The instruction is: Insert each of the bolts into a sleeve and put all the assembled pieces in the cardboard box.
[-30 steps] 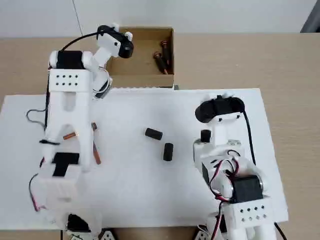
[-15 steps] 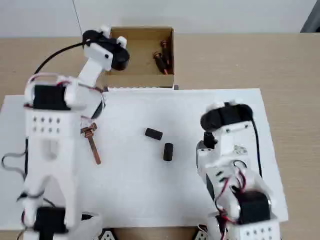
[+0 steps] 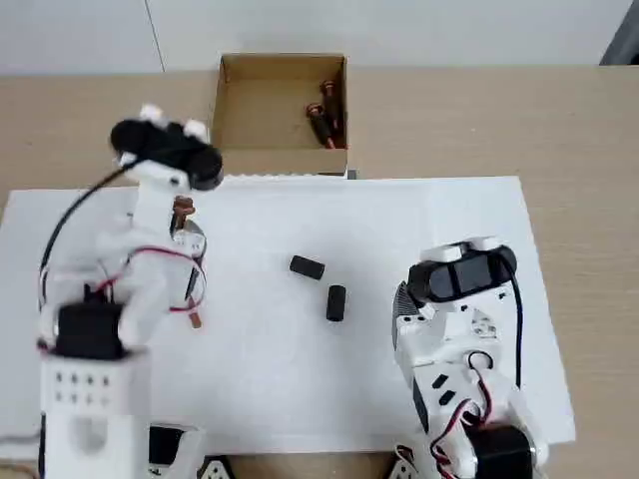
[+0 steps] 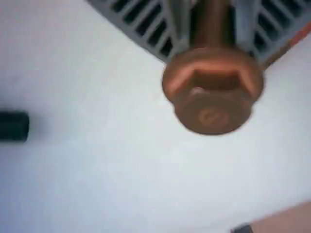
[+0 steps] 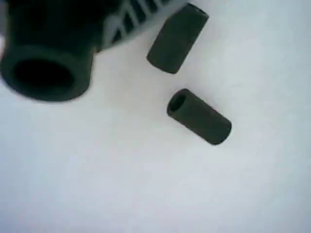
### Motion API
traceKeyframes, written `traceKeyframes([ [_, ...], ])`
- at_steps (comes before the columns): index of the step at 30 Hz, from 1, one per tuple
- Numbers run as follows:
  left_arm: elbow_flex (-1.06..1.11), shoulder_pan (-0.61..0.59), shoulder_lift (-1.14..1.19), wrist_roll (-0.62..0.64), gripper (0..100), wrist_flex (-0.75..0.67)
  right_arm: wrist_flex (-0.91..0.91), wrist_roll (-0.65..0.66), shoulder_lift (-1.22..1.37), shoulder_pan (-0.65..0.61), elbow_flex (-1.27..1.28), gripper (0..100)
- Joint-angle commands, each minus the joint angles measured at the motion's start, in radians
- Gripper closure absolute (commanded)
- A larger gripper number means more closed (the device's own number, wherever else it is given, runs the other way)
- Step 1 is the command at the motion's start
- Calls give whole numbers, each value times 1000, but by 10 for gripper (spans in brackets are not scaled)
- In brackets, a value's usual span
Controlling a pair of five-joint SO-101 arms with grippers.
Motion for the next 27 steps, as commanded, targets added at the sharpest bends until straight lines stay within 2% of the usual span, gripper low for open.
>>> traceKeyframes([
  [1, 122, 2, -163, 74, 995, -138, -81, 2, -53, -1, 41, 995],
  [10, 412, 6, -425, 255, 995, -353, -237, 2, -62, -33, 155, 995],
  [19, 650, 11, -654, 381, 995, -525, -515, 0, -62, -274, 319, 995],
  [27, 777, 40, -853, 617, 995, -585, -625, 2, -62, -423, 400, 995],
])
